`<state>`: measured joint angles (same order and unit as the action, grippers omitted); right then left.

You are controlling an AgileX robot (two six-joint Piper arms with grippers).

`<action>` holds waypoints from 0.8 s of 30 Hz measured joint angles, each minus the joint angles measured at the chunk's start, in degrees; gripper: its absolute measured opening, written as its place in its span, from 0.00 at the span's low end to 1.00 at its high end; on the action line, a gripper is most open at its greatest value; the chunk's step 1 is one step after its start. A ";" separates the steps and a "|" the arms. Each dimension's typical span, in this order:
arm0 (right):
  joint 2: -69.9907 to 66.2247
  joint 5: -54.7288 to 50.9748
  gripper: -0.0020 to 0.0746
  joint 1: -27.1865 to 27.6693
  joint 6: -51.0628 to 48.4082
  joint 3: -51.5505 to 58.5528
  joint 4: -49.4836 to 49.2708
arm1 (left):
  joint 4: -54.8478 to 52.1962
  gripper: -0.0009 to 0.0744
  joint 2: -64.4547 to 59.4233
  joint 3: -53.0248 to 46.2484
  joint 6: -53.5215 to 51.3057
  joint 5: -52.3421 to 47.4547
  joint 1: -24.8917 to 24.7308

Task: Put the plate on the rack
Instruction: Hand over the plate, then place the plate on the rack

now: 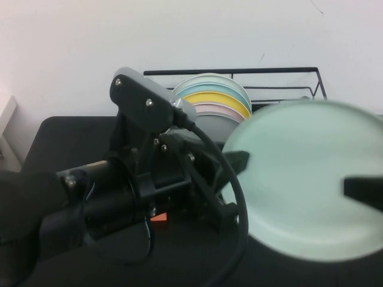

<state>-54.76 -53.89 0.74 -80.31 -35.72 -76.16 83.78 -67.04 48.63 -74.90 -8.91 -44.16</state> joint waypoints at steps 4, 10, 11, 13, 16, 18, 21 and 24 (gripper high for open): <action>0.00 0.69 0.21 0.00 -1.44 -4.67 2.42 | 0.00 0.53 0.89 0.00 0.22 0.57 0.00; -0.74 4.57 0.21 0.00 -4.18 -11.20 7.26 | 0.22 0.74 5.19 -0.12 0.57 7.59 0.00; -1.42 4.57 0.21 0.00 -4.90 -12.41 7.50 | 0.53 0.73 6.38 -0.44 0.59 8.91 0.00; -3.40 3.91 0.21 0.00 -5.74 -14.89 7.63 | 2.09 0.67 9.09 -1.92 0.49 13.10 0.00; -8.16 1.42 0.21 0.00 -7.35 -19.67 7.84 | 7.50 0.46 13.60 -5.58 -2.11 20.77 0.00; -12.47 -1.26 0.21 0.00 -9.51 -23.24 7.92 | 12.64 0.24 17.36 -8.82 -6.89 26.47 0.00; -19.44 -5.34 0.21 0.00 -14.48 -28.67 8.13 | 15.91 0.08 22.87 -13.63 -12.04 31.50 0.00; -25.81 -7.44 0.21 -0.81 -18.41 -34.35 8.13 | 16.67 0.03 28.52 -18.52 -12.58 32.25 0.00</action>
<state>-80.56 -61.33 -0.08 -98.72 -70.08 -68.03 100.45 -38.52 30.10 -87.47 23.35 -44.16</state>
